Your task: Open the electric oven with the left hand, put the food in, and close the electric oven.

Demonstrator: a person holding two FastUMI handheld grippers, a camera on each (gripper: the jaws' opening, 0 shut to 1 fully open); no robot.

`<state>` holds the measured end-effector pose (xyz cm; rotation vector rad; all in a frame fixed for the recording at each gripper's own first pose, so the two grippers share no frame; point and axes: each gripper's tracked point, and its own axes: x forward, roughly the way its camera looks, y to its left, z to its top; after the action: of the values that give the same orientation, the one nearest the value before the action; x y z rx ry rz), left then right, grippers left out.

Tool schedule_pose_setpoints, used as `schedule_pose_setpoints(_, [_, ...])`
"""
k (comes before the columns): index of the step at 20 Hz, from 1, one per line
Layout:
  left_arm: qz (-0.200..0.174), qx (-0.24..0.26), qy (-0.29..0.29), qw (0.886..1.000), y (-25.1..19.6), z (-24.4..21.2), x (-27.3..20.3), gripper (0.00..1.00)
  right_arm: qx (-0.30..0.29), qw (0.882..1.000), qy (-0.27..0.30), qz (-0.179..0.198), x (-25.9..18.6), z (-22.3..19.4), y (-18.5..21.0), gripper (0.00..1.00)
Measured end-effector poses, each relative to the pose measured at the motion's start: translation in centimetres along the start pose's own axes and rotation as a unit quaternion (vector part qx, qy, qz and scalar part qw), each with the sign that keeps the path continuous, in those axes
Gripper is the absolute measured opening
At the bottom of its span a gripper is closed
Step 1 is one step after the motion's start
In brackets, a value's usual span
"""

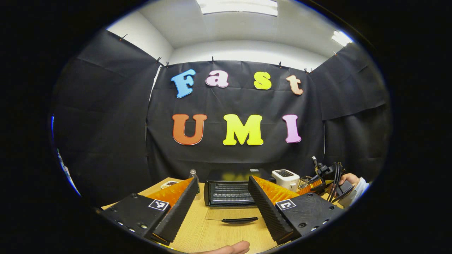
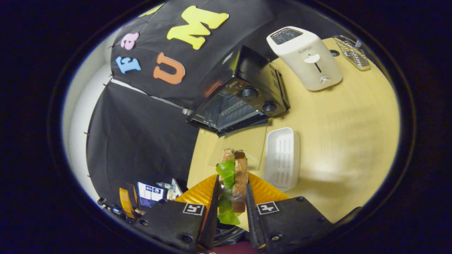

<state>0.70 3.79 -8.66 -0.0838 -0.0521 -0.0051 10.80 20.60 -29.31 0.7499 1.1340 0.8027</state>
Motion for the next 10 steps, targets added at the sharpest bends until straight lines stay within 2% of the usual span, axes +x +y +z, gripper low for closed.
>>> schedule_pose_setpoints(2, [-0.007, -0.010, 0.002, 1.000, 0.3, -0.2, -0.4, 0.94, 0.025, 0.999, -0.030, 0.027, 1.8, -0.5, 1.6, 0.41])
schedule_pose_setpoints(6, [-0.011, -0.021, 0.004, 1.000, 1.8, -0.2, -1.2, 0.93, 0.040, 0.993, -0.105, 0.047, 7.2, -0.4, 3.3, 0.40])
schedule_pose_setpoints(8, [-0.009, -0.022, 0.004, 1.000, 2.7, 0.0, -1.7, 0.93, 0.065, 0.985, -0.138, 0.076, 9.9, 0.2, 4.8, 0.40])
schedule_pose_setpoints(10, [-0.009, -0.018, 0.001, 1.000, 3.6, 0.3, -2.1, 0.93, 0.107, 0.973, -0.180, 0.095, 12.3, 1.2, 5.9, 0.40])
